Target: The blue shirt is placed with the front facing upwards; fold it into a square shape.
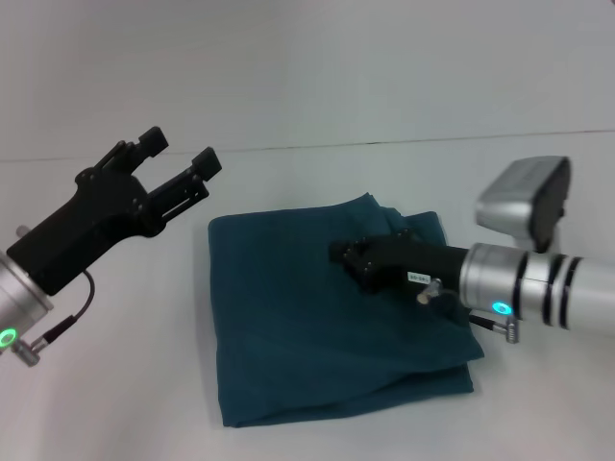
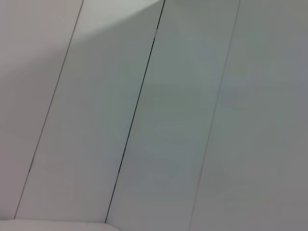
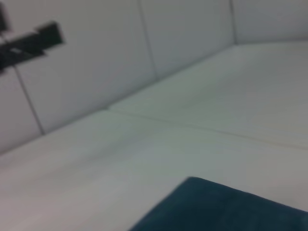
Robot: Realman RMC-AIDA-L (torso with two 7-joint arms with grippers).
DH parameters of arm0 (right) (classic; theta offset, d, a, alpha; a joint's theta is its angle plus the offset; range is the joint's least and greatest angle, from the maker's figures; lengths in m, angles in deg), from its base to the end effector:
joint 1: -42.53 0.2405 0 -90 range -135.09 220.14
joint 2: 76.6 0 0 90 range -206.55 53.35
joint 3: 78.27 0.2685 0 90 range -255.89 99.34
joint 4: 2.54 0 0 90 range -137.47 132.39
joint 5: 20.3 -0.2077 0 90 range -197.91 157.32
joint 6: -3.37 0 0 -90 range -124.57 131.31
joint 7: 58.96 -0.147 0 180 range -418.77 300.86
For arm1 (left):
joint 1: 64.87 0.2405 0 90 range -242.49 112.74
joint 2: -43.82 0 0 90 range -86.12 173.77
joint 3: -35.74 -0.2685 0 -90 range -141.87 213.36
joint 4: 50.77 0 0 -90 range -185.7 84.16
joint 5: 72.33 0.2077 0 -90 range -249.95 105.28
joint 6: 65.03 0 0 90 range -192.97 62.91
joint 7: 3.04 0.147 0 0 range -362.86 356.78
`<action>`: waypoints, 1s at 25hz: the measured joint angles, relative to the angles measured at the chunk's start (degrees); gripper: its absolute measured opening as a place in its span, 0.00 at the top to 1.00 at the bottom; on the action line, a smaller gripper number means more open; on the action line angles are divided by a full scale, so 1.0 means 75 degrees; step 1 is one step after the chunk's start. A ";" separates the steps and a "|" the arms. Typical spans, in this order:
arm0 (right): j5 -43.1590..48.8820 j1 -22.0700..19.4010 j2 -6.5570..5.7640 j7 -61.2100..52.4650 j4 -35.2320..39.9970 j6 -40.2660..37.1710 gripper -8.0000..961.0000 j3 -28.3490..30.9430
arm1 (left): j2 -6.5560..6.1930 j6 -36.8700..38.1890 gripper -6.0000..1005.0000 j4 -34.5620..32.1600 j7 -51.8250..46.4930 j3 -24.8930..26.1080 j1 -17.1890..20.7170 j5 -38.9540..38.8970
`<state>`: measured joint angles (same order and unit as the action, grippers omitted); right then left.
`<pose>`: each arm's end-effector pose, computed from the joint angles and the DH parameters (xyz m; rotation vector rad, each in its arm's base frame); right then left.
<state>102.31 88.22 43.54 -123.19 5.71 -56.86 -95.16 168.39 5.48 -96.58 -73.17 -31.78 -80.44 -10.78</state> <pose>0.2479 0.3896 -0.0887 -2.4834 0.7812 0.6372 -0.2344 0.3344 -0.0068 -2.1408 -0.6076 -1.2071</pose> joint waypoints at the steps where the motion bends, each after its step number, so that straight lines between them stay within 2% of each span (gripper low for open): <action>1: -0.0011 0.0106 0.0001 -0.0025 -0.0130 0.0375 0.89 0.0002 | -0.0001 0.0040 0.10 0.0055 0.0065 0.0020 0.0001 0.0001; 7: -0.0553 0.0368 0.0024 -0.0138 -0.0450 0.1941 0.89 0.0125 | -0.0004 0.0101 0.10 0.0279 0.0247 0.0053 -0.0006 0.0021; 12: -0.1349 0.0300 -0.0017 -0.0167 -0.0407 0.2757 0.89 0.0121 | -0.0008 0.0114 0.10 0.0397 0.0364 0.0078 0.0013 0.0048; 15: -0.1545 0.0208 -0.0035 -0.0287 -0.0225 0.2915 0.89 0.0119 | -0.0021 0.0124 0.10 0.0473 0.0413 0.0088 0.0015 0.0058; 18: -0.1884 0.0033 -0.0040 -0.0323 0.0003 0.2609 0.88 0.0121 | -0.0031 0.0191 0.10 0.0505 0.0539 0.0091 0.0031 0.0143; 21: -0.2121 -0.0269 -0.0060 -0.0570 0.0449 0.1749 0.88 0.0083 | -0.0043 0.0297 0.10 0.0419 0.0561 0.0095 0.0040 0.0542; 25: -0.1777 -0.0765 -0.0089 -0.1665 0.1848 -0.0125 0.88 -0.0487 | -0.0056 0.0373 0.10 -0.0301 -0.0137 0.0167 0.0041 0.2078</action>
<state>88.98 82.48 42.87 -135.68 19.57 -57.80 -98.81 167.97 8.28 -98.84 -74.19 -30.52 -80.13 4.80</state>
